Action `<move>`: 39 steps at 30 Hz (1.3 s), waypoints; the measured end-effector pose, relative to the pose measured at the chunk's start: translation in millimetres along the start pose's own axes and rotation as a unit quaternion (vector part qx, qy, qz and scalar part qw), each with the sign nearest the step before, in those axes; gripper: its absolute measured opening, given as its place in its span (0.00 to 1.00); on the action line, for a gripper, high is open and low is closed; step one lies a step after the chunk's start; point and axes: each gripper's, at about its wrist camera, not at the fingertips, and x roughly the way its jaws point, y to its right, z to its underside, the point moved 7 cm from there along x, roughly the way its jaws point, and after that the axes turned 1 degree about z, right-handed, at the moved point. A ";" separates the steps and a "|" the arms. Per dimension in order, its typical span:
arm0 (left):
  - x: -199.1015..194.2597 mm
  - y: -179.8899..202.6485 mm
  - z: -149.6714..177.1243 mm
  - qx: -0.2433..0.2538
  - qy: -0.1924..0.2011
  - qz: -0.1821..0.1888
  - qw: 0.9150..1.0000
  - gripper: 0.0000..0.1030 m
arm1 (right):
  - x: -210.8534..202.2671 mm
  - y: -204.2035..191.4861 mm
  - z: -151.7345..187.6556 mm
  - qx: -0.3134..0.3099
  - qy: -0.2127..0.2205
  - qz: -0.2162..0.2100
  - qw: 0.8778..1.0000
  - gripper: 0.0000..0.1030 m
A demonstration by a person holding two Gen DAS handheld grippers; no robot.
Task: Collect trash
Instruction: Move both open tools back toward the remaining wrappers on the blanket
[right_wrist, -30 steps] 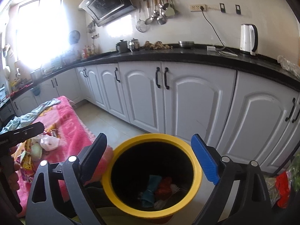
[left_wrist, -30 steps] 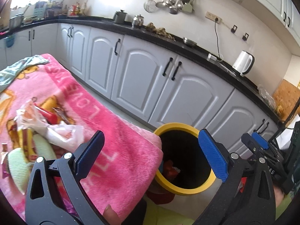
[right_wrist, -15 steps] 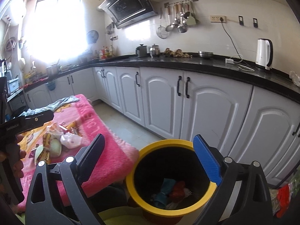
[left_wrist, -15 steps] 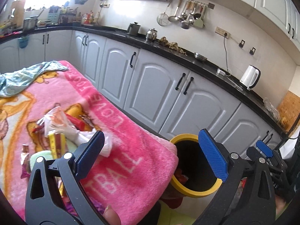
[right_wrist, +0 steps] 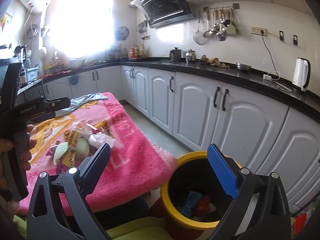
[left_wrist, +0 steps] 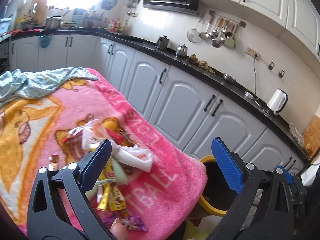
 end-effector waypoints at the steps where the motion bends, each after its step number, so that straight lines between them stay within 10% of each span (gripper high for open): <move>1: -2.4 -3.7 -1.2 -0.003 0.002 -0.003 1.000 0.89 | 0.2 -4.0 -0.3 -0.003 0.000 -0.003 1.000 0.92; 39: -12.0 -116.6 14.4 -0.062 -0.026 -0.074 0.995 0.89 | 50.4 -181.3 65.3 -0.149 -0.115 -0.181 0.965 0.93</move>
